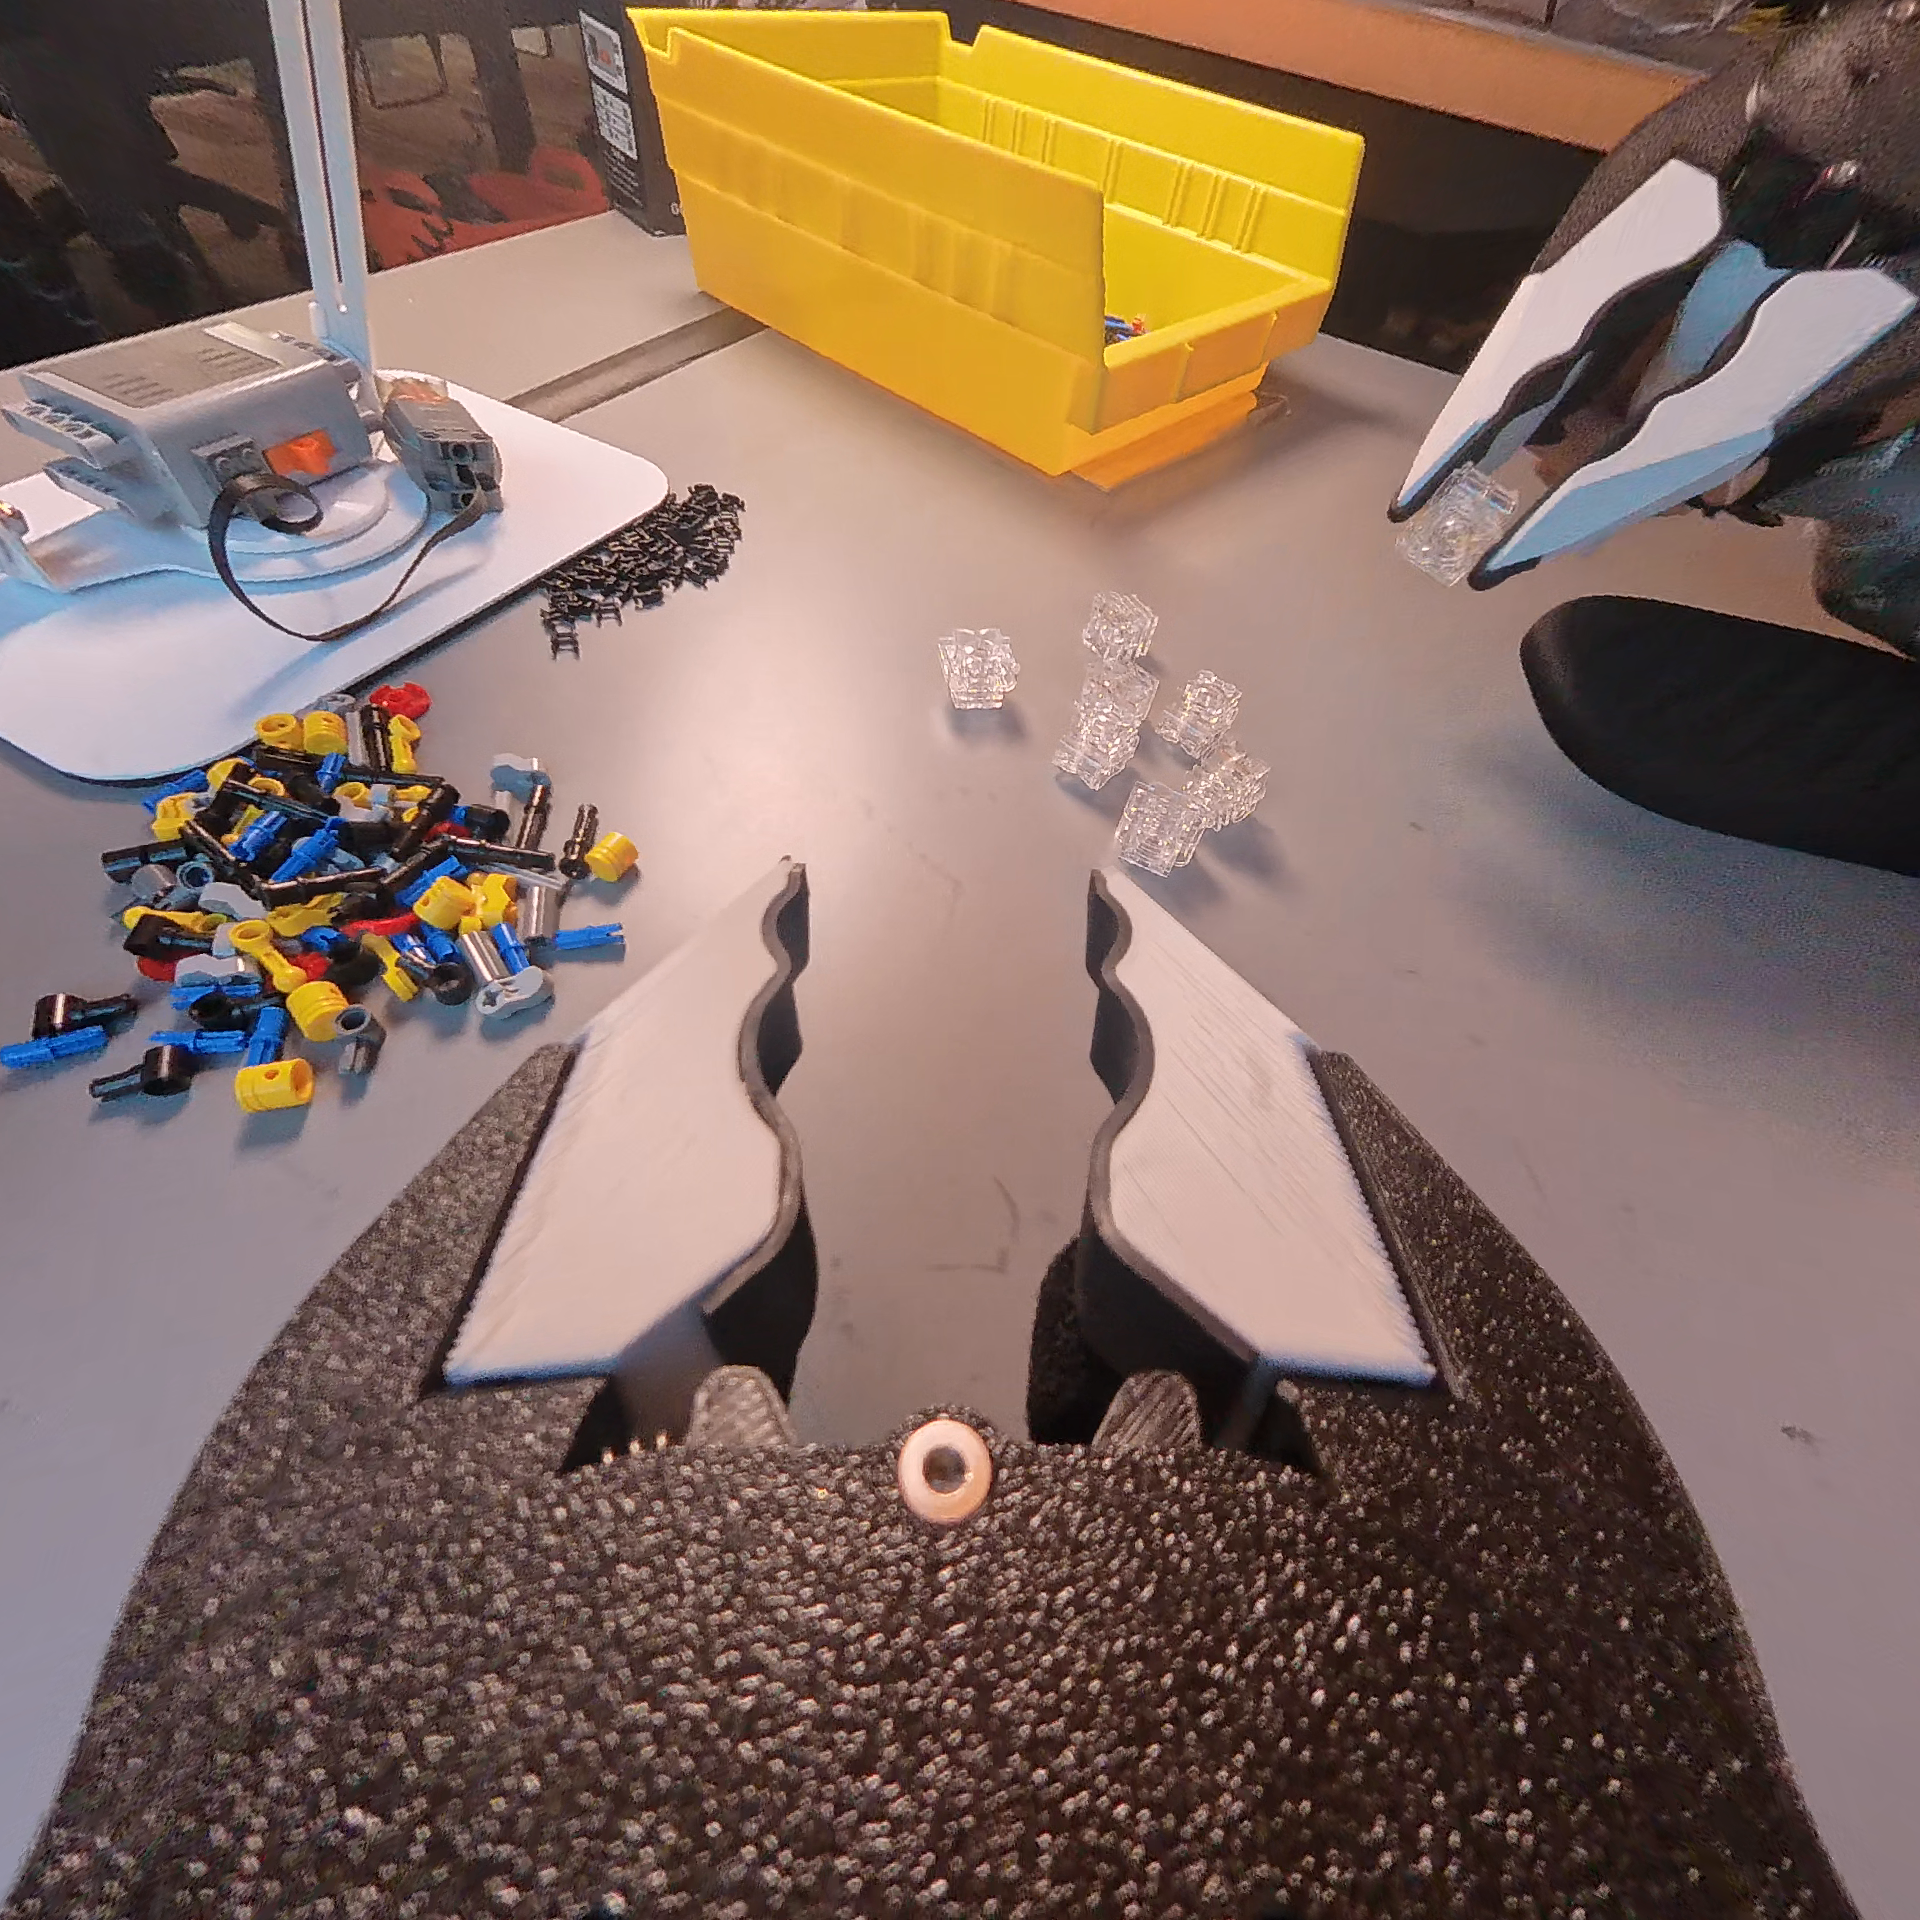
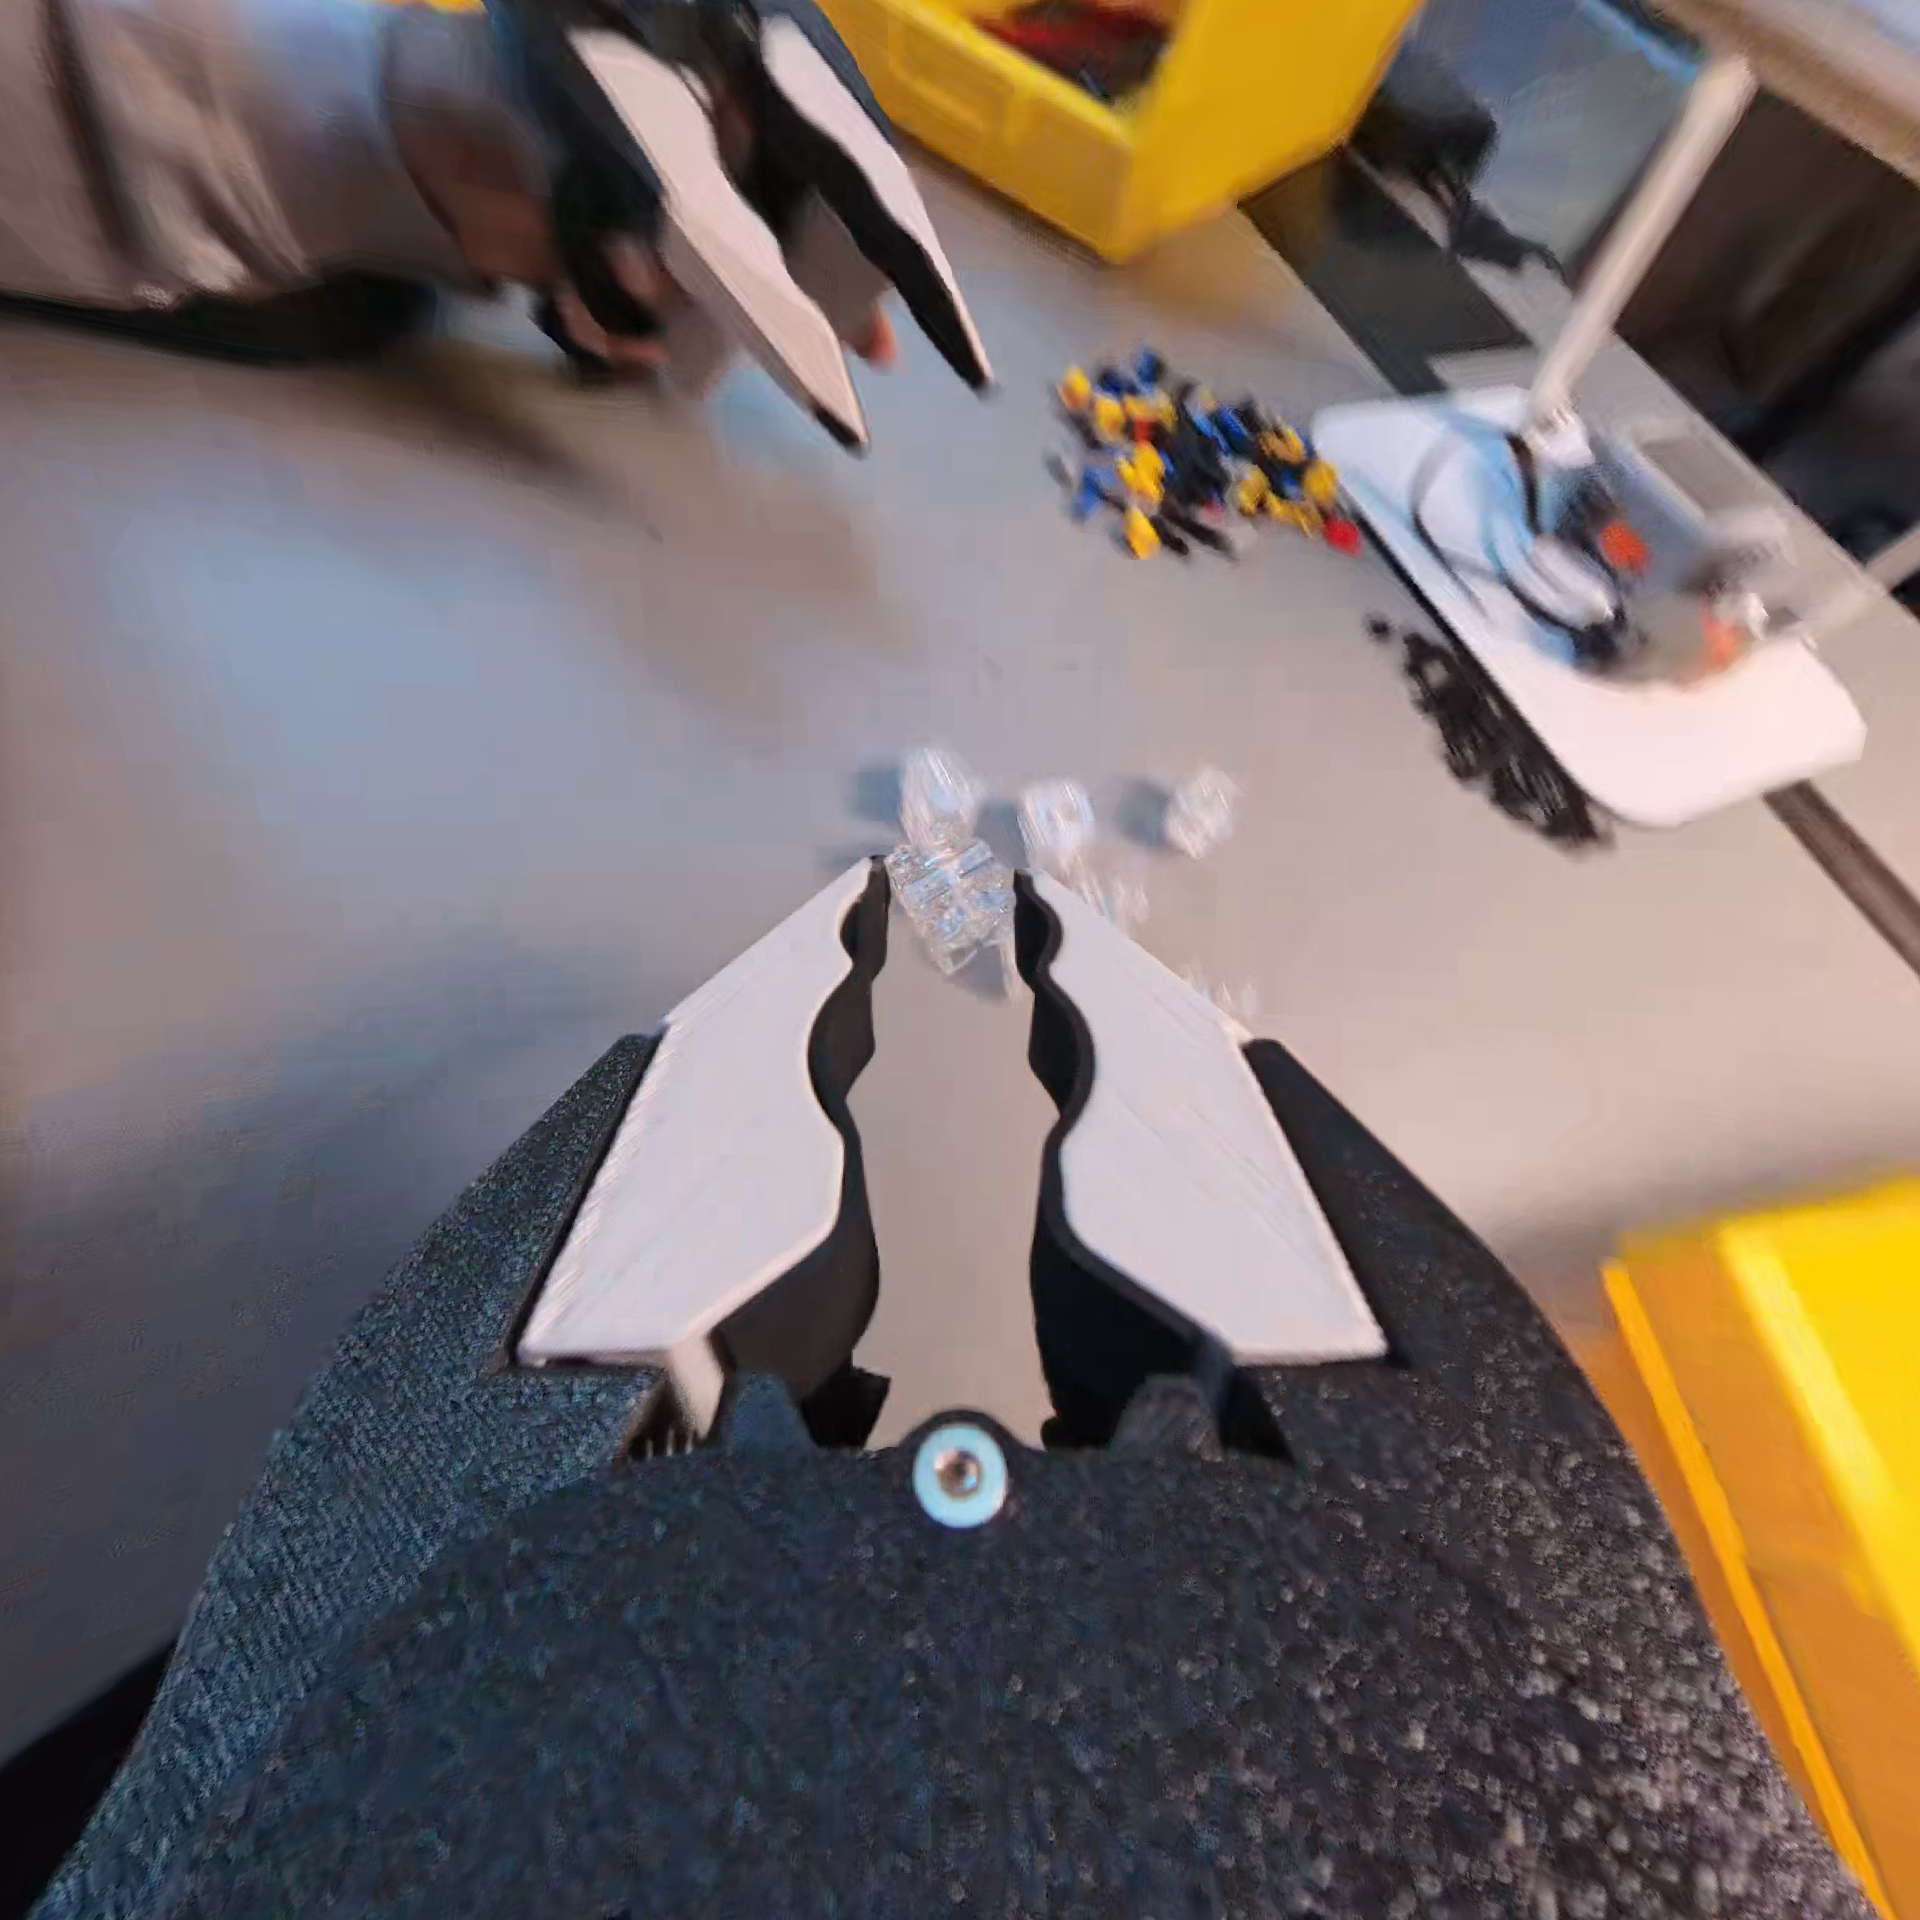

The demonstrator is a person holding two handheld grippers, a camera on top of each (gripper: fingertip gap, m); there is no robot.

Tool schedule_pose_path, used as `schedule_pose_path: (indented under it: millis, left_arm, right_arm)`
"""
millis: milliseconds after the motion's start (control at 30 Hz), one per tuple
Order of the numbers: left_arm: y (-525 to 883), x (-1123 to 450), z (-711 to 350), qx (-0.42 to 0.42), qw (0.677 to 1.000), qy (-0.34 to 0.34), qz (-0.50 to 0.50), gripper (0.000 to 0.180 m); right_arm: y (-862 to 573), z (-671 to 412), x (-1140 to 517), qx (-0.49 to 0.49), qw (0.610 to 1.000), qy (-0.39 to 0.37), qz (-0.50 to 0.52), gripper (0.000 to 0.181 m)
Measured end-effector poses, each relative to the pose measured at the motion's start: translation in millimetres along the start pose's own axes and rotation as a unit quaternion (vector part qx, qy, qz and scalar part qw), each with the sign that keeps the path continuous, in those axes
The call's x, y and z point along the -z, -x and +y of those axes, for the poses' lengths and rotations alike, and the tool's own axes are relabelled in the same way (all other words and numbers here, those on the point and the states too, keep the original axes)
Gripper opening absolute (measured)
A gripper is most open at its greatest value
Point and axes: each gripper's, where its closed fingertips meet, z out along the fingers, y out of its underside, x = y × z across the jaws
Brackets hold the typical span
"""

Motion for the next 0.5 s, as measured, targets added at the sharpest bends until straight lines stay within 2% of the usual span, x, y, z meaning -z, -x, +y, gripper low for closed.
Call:
schedule_pose_path:
  millis: [67,167,500]
  left_arm:
    - [-1,-2,2,-0.006,1.0,0.008,-0.002,0.053]
    - [-4,-3,4,-0.022,1.0,0.014,-0.002,0.053]
    - [-16,-7,23,-0.091,0.993,0.065,0.019,0.035]
  right_arm:
    - [10,-19,-34,0.034,0.999,0.002,-0.038,0.023]
    - [1,-13,-85,0.091,0.992,0.072,-0.044,0.023]
    - [12,-5,-144,0.125,0.98,0.137,-0.072,0.027]
